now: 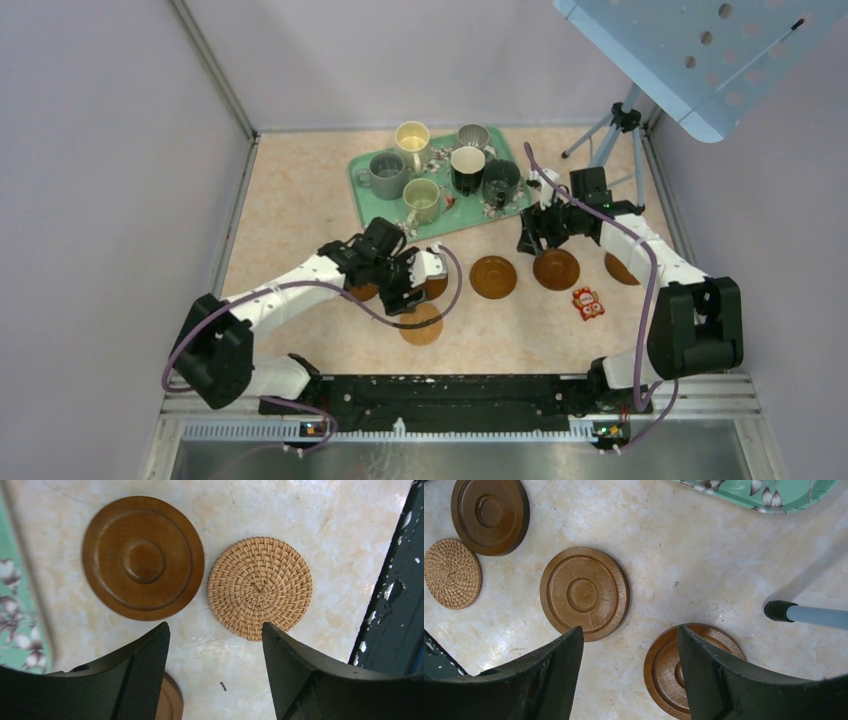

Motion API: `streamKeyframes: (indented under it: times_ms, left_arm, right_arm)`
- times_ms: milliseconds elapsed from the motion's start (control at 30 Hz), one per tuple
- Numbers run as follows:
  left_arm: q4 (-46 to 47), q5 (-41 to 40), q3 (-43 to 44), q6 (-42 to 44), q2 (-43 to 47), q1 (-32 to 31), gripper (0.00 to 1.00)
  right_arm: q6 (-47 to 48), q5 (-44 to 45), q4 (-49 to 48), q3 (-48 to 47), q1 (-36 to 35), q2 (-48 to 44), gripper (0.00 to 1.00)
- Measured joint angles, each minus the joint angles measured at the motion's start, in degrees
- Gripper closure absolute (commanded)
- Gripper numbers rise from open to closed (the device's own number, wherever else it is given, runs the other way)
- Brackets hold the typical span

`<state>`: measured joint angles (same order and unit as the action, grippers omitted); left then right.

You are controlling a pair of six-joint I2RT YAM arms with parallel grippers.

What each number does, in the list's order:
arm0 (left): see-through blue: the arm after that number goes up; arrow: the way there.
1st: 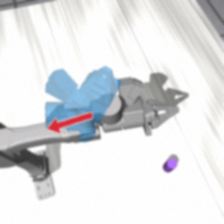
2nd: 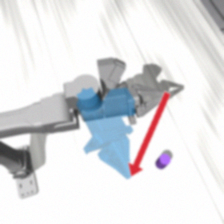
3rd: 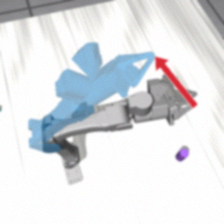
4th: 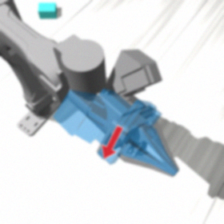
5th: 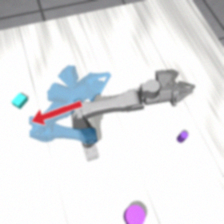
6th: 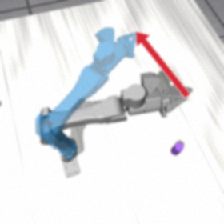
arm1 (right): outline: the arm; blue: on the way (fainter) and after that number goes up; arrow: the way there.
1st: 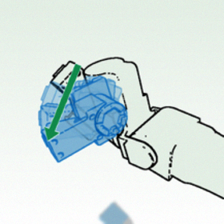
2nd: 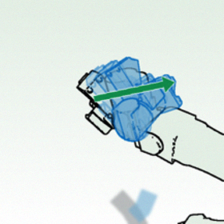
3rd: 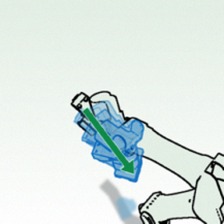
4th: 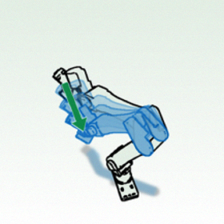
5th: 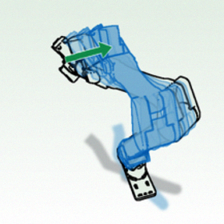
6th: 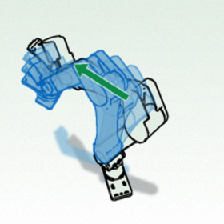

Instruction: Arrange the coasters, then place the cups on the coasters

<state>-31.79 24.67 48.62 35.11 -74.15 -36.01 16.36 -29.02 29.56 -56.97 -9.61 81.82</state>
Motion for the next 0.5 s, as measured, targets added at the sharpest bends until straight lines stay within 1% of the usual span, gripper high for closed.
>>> streamKeyframes:
  times_ms: [100, 267, 367, 500]
  left_arm:
    - [0.6, -2.6, -0.4, -0.7, -3.8, -3.6, 0.27]
    - [2.4, -6.9, -3.0, -1.6, -5.3, -8.4, 0.27]
    - [2.9, -8.7, -3.9, -2.3, -6.6, -10.0, 0.32]
    - [3.0, -10.9, -4.0, -3.0, -9.7, -10.2, 0.41]
  right_arm:
    - [0.0, 0.1, -0.3, 0.5, 0.0, 0.0, 0.32]
    - [0.0, 0.3, -0.4, 1.1, 0.0, 0.0, 0.32]
    - [0.0, 0.3, -0.5, 1.1, 0.0, 0.0, 0.32]
    - [0.0, 0.5, -0.4, 1.1, 0.0, 0.0, 0.32]
